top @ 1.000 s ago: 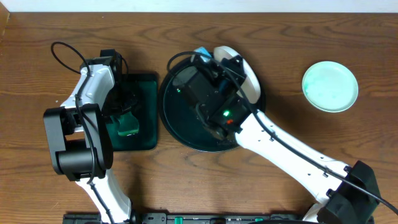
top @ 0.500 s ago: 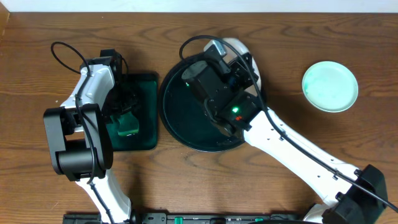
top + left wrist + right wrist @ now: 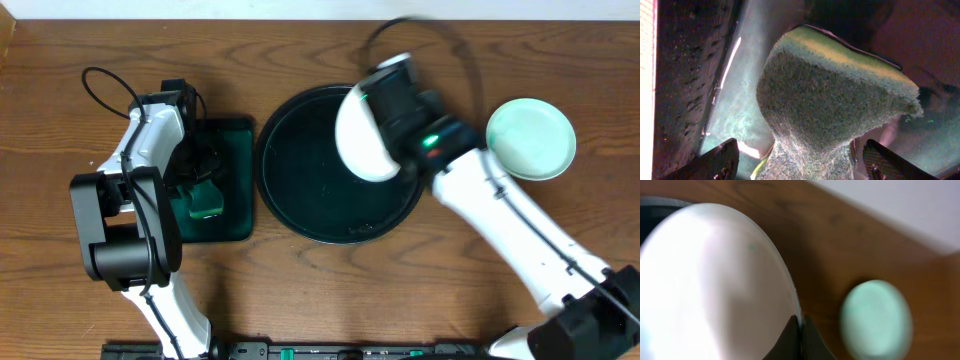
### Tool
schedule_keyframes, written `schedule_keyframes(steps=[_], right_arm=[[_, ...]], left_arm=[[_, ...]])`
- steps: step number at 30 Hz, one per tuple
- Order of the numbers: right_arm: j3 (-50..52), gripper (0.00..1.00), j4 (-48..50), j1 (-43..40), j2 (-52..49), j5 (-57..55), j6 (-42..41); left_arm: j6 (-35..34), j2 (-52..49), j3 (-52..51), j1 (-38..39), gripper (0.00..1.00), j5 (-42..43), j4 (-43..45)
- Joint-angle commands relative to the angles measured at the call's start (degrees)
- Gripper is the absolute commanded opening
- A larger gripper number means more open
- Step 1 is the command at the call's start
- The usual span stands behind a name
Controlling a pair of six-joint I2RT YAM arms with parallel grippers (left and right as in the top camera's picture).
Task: Clean dirty plates on tray and stack at the side
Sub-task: 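Carry the plate right and place it on the plate stack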
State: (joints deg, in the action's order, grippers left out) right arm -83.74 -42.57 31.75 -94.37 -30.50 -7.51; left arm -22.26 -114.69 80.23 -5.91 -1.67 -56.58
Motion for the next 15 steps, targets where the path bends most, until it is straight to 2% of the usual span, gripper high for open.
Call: schedule_keyframes(steps=[1, 5, 9, 15], right_arm=[[-0.48, 0.01, 0.55, -8.7, 0.48, 20.46, -14.97], [-0.48, 0.01, -0.76, -20.74, 0.5, 29.86, -19.37], [-0.46, 0.01, -3.89, -32.98, 0.48, 31.23, -19.67], [-0.44, 0.01, -7.13, -45.24, -0.52, 30.97, -19.45]], left_arm=[[0.15, -0.28, -0.28, -0.28, 0.8, -0.52, -0.09], [0.15, -0.28, -0.31, -0.28, 0.79, -0.52, -0.11], [0.15, -0.28, -0.31, -0.28, 0.8, -0.52, -0.11], [0.15, -0.28, -0.31, -0.28, 0.8, -0.52, -0.09]])
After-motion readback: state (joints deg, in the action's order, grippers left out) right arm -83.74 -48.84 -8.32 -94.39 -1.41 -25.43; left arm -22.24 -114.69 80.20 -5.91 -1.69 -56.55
